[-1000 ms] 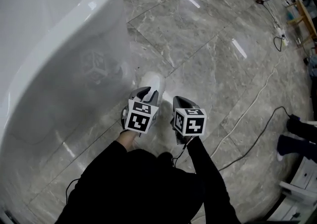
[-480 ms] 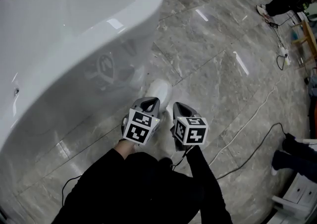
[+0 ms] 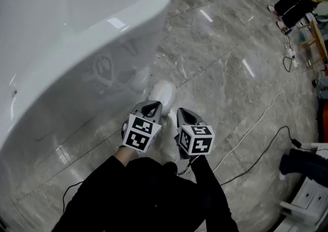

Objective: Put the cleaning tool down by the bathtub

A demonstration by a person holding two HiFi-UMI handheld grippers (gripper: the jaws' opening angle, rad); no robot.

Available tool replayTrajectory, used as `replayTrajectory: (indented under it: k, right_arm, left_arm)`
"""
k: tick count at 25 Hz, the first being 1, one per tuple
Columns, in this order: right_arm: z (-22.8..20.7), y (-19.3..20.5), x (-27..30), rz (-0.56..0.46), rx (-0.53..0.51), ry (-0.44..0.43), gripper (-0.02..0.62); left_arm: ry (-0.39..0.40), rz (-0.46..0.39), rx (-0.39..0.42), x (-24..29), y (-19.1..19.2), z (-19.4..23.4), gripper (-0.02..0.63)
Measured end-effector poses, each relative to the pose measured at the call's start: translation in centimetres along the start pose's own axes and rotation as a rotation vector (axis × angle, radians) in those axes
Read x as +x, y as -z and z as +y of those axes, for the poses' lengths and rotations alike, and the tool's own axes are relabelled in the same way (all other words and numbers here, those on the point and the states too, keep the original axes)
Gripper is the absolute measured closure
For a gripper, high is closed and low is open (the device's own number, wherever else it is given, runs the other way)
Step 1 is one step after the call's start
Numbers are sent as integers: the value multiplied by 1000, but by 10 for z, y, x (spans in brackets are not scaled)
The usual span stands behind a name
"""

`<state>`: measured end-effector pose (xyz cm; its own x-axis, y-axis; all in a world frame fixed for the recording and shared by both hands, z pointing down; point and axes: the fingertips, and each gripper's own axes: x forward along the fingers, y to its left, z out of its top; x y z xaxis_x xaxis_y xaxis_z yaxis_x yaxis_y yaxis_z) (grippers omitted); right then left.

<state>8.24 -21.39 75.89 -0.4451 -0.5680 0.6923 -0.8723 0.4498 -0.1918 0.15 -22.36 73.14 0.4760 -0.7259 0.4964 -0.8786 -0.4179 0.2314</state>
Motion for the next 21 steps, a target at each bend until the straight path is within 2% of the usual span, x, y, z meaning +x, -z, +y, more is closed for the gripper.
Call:
replayTrajectory:
  k: [8, 21]
  right_arm:
    - [-1, 3, -4, 2, 10, 3, 595]
    - [2, 3, 0, 17, -6, 2, 595]
  left_arm:
    - [8, 5, -14, -6, 6, 0, 598]
    - [-33, 19, -28, -3, 13, 11, 598]
